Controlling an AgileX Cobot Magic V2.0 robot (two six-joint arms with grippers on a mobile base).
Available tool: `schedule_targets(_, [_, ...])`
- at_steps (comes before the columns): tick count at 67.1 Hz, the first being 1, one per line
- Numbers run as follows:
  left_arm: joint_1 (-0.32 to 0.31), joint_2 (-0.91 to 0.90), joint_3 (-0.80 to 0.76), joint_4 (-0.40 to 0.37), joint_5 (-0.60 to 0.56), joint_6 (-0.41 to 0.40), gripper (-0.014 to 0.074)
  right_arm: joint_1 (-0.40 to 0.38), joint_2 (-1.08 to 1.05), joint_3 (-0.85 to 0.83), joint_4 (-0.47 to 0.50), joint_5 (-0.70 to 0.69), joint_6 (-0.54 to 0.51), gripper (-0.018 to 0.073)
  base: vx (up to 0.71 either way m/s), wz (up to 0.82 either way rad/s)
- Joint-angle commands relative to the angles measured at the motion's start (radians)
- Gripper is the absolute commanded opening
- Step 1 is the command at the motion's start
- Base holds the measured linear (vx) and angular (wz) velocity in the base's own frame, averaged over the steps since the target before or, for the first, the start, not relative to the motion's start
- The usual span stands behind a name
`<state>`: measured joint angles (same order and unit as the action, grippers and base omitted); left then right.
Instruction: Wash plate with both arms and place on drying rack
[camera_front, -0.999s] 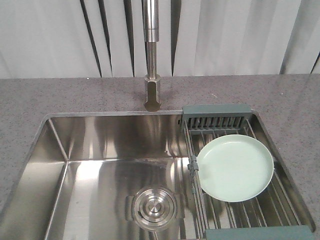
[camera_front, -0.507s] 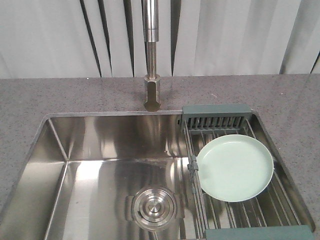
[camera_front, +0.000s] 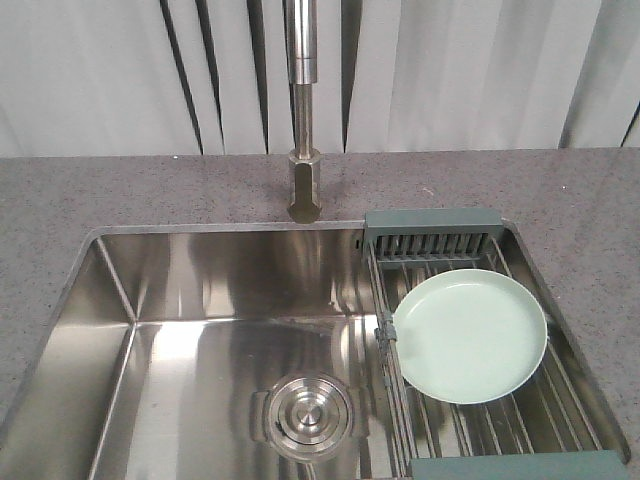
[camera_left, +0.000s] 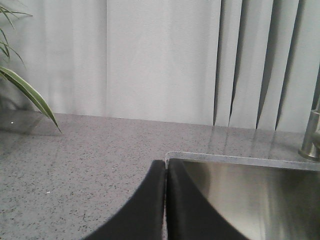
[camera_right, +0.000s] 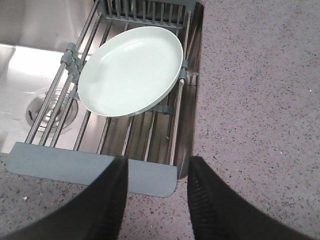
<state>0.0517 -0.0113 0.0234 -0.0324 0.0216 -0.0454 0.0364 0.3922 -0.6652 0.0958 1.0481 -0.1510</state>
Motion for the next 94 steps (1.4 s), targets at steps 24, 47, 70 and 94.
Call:
schedule_targets(24, [0.002,-0.015,-0.022,-0.003,-0.076,-0.007,-0.0006,-0.006,0.01,-0.022,-0.002,-0.058,-0.005,0.0284,0.0,0.0])
schedule_targets(47, [0.002,-0.015,-0.022,-0.003,-0.076,-0.007,-0.0006,-0.006,0.01,-0.022,-0.002,-0.058,-0.005,0.0284,0.0,0.0])
schedule_targets(70, [0.002,-0.015,-0.022,-0.003,-0.076,-0.007,-0.0006,-0.006,-0.023,-0.022,-0.063,-0.059,0.013,0.0284,0.0,0.0])
schedule_targets(94, [0.002,-0.015,-0.022,-0.003,-0.076,-0.007,-0.0006,-0.006,-0.149,0.11,-0.013,-0.262,0.017,0.0035,0.0,0.0])
